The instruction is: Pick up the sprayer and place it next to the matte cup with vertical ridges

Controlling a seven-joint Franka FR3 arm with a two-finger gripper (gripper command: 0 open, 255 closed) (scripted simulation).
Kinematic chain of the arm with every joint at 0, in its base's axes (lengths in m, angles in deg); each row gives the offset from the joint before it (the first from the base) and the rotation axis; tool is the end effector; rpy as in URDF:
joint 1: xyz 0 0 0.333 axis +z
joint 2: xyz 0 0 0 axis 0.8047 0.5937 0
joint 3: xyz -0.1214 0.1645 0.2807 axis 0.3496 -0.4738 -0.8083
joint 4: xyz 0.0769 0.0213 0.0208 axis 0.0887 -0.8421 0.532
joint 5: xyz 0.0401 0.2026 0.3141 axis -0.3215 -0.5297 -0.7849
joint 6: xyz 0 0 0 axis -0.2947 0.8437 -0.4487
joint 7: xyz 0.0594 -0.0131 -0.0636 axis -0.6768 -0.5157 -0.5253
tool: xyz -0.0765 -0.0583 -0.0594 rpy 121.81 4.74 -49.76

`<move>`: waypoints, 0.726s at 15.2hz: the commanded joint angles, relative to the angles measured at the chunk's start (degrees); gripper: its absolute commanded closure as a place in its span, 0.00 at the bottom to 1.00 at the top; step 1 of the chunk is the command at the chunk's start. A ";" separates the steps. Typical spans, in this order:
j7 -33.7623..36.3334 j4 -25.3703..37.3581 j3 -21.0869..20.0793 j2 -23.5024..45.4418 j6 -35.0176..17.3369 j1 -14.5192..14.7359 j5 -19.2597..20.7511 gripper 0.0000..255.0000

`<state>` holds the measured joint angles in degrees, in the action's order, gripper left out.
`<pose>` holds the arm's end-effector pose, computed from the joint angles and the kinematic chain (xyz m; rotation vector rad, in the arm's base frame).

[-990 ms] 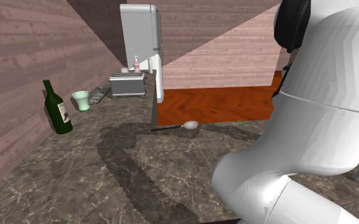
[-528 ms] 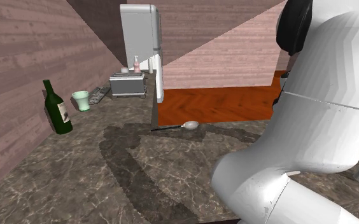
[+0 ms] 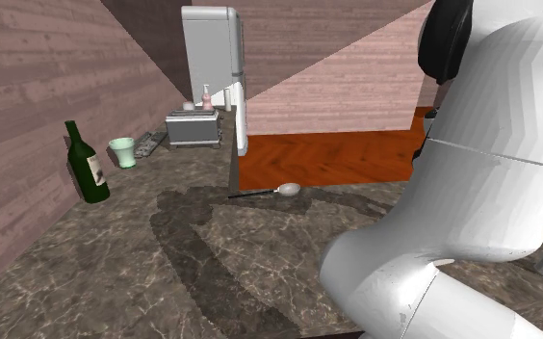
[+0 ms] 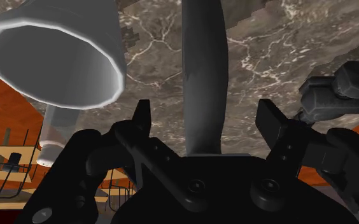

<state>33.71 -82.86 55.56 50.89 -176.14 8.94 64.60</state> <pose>0.4837 -0.3295 0.3433 2.1070 -1.7538 0.5878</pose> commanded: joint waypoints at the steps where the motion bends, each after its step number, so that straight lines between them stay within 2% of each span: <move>1: 0.00 0.00 0.00 0.00 0.00 0.00 0.00 0.00; 3: 0.00 0.00 0.00 0.00 0.00 0.00 0.00 0.00; 7: -3.84 -3.13 -2.39 -7.06 3.53 0.11 -5.74 0.00; 11: -3.84 -3.13 -2.36 -7.06 3.53 0.14 -5.75 0.00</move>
<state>29.90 -85.95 53.22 43.90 -172.65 9.07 58.91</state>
